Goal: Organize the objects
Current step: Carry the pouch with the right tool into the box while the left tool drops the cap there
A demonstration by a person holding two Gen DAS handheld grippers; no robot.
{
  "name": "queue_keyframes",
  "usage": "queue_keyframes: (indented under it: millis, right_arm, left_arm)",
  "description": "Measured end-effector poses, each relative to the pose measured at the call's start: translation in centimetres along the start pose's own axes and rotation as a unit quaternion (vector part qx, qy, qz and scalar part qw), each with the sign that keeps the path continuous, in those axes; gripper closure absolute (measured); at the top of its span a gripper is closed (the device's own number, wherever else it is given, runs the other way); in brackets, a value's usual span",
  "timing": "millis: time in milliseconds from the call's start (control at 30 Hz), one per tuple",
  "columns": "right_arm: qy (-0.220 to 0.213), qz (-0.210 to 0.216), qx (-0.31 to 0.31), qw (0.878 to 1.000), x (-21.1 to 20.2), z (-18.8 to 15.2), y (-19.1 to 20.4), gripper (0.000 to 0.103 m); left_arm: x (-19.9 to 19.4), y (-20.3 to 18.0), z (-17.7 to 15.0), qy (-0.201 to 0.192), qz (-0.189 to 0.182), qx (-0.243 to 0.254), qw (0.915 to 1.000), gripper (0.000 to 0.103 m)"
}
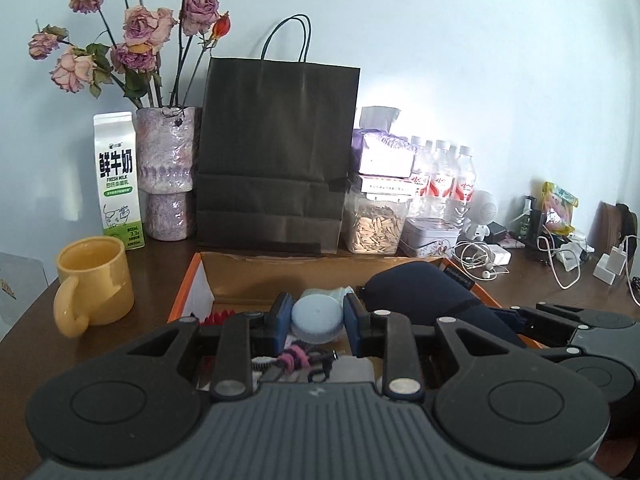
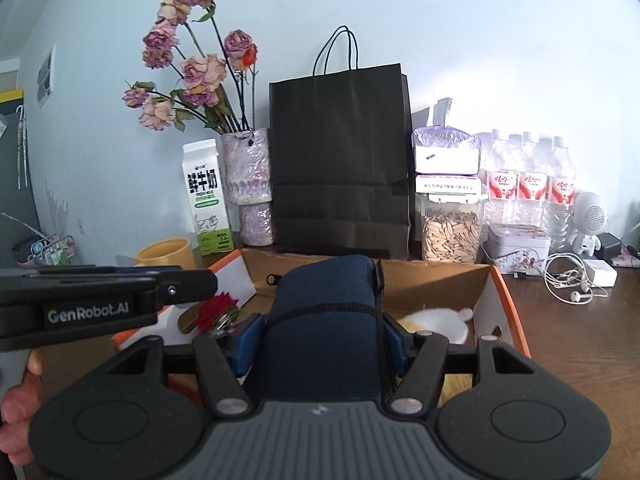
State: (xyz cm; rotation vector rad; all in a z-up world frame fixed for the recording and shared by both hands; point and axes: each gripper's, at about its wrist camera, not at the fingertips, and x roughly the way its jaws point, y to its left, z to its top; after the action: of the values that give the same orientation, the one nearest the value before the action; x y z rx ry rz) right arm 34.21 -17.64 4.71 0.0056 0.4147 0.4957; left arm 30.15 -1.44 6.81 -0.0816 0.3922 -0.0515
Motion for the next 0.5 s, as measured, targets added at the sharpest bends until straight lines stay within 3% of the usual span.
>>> queue_keyframes:
  millis: [233, 500]
  right_arm:
    - [-0.001, 0.0, 0.017, 1.0, 3.3, 0.8, -1.0, 0.043]
    - [0.02, -0.003, 0.021, 1.0, 5.1, 0.1, -1.9, 0.043]
  left_arm:
    - [3.2, 0.9, 1.0, -0.006, 0.003, -0.016, 0.9998, 0.074]
    - [5.4, 1.8, 0.6, 0.015, -0.001, -0.019, 0.9997, 0.074]
